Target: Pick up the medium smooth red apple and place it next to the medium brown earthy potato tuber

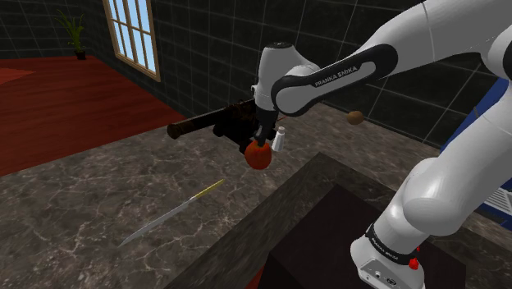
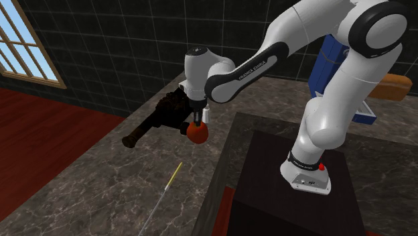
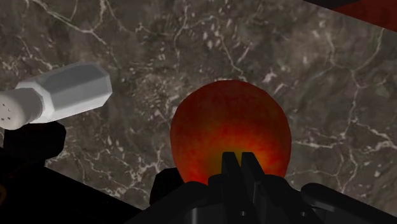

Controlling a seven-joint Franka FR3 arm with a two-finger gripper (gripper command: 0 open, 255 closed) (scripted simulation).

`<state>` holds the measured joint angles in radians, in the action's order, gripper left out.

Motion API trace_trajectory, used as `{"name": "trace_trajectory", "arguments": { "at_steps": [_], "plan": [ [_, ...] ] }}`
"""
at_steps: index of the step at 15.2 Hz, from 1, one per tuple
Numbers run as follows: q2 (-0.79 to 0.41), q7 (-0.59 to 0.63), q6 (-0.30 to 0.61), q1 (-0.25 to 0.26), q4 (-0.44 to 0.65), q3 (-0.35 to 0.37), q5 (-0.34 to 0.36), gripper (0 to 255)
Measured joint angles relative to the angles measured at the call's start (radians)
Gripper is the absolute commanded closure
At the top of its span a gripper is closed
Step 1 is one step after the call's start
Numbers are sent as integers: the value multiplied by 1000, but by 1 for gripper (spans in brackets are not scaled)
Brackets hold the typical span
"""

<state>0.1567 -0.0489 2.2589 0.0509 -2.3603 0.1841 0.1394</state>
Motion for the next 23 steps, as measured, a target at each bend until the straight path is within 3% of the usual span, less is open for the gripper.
{"name": "trace_trajectory", "arguments": {
  "at_steps": [5, 23],
  "plan": [
    [14, -8, -26, 0, 13, -2, -6, 255],
    [93, -55, -270, 5, 181, -10, -38, 255]
  ]
}}
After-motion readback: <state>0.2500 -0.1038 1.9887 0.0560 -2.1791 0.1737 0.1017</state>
